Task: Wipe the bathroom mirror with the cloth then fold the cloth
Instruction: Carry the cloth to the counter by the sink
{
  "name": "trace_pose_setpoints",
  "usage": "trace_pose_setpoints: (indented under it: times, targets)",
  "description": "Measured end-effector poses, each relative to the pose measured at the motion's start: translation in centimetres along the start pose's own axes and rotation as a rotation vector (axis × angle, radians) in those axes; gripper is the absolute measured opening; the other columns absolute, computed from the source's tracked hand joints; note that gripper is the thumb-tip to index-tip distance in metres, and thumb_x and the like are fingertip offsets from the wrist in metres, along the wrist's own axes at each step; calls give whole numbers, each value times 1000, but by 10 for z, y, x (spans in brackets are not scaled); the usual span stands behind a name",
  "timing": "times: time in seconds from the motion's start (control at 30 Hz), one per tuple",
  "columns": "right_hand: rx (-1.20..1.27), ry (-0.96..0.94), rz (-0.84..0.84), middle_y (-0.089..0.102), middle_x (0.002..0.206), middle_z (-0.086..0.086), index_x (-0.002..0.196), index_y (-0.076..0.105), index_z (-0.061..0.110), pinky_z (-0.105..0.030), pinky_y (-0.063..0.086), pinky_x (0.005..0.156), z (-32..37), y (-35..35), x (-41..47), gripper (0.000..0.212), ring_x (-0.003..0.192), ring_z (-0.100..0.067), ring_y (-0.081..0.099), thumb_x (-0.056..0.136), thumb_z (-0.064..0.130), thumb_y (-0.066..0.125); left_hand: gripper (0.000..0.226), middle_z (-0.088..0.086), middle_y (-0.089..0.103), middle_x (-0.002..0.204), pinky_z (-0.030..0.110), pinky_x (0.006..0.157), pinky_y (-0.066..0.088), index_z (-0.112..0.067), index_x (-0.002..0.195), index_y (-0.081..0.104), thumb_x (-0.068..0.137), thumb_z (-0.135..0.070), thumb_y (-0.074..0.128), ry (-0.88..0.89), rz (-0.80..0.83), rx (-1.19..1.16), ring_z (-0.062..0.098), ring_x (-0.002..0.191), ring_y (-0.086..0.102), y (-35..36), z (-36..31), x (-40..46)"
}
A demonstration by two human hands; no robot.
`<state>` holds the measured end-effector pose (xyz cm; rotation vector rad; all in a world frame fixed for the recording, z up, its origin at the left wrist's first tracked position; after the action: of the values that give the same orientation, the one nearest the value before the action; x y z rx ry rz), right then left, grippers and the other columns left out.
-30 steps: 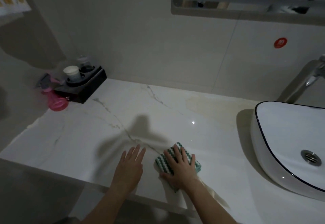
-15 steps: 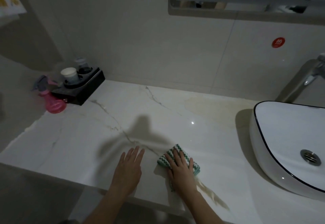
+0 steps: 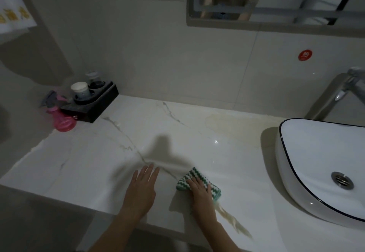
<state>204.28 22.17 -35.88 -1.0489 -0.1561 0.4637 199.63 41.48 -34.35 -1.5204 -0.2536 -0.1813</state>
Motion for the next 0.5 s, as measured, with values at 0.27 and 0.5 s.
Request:
trace_pose_setpoints:
  times: [0.27,0.5]
  targets:
    - [487,228,-127,57,131,-8,136,48,26,-23,39,93,15,-35,0,43,120,-23,54,97,7,39,77,10,67,114,43,84,52,-8,114,68,40,-13,88,12,-39,-33,26,102,66,-28,-20,25]
    - [643,167,-242,59,98,1,121,54,20,-4,39,58,40,-110,5,25,88,-22,62,101,20,39,80,12,68,112,47,79,53,-8,115,64,38,-10,88,28,-124,-7,29,98,67,-70,-25,55]
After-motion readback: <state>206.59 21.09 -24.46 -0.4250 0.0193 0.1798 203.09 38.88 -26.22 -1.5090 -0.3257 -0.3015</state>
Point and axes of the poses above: each hand's wrist, its own x-axis towards the middle knuckle, its own y-axis out of the palm, z = x × y, the point moved 1 cm from there along x, towards the middle knuckle
